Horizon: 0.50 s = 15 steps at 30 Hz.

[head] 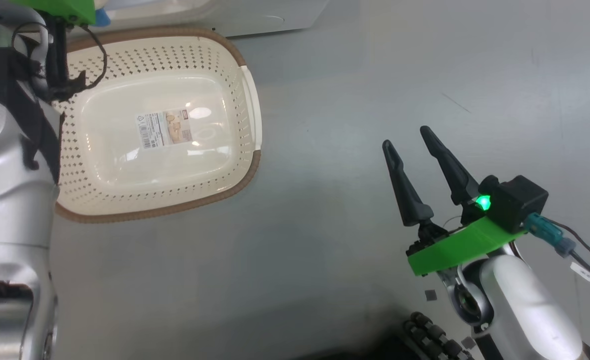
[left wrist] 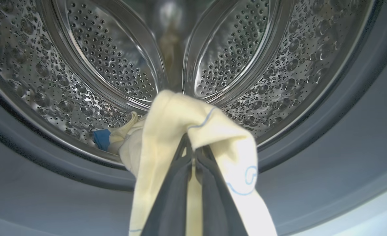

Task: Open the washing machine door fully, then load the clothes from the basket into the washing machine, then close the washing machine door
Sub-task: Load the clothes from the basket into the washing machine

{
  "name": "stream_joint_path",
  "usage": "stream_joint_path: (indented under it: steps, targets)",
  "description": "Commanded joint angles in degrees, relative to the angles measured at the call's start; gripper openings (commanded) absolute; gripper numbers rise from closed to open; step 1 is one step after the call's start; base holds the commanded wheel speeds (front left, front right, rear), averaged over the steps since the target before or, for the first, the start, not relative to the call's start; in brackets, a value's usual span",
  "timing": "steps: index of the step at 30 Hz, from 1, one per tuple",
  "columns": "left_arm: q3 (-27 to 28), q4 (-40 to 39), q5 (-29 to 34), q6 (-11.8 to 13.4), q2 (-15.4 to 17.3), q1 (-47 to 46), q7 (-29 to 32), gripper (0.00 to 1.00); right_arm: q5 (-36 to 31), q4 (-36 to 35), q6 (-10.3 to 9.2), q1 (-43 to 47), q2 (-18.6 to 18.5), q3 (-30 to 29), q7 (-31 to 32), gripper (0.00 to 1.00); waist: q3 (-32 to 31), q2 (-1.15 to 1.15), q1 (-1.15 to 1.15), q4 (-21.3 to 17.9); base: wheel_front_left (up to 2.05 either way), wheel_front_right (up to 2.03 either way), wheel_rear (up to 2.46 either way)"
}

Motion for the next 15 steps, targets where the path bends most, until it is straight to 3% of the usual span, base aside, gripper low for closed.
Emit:
stream_joint_path:
  steps: [1,15]
  targets:
    - [0.7,-1.1,0.3,0.3,2.7,-1.8,0.4,0.0,0.5,-1.3,0.03,1.6,0.1,1.2,-0.4,1.0,-0.1,0.0,0.0,-0.3,0.0,0.0,0.0]
    - [-1.9,5.9,2.6,0.7,5.9,-12.9,4.2,0.0,1.1,-0.9,0.03,2.6,0.3,2.3,-0.4,1.0,0.3,0.0,0.0,-2.1,0.0,0.0,0.0]
